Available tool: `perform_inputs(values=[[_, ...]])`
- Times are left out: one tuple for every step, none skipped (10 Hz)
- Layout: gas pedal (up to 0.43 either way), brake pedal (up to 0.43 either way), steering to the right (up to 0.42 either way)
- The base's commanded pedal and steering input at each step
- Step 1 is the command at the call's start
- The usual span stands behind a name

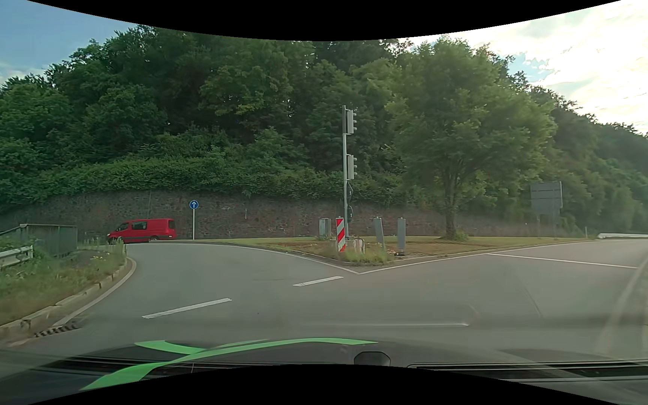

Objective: Follow the waypoints while adhering to traffic rules and regulations

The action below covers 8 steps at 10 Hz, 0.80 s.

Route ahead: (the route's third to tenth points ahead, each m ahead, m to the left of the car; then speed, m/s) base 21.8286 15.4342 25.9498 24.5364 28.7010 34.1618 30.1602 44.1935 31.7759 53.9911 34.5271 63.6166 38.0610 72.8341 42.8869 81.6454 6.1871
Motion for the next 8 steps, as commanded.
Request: perform_inputs(values=[[0.240, 0.000, -0.185], [0.240, 0.000, -0.185], [0.240, 0.000, -0.185], [0.240, 0.000, -0.185], [0.240, 0.000, -0.185], [0.240, 0.000, -0.185], [0.240, 0.000, -0.187], [0.240, 0.000, -0.189]])
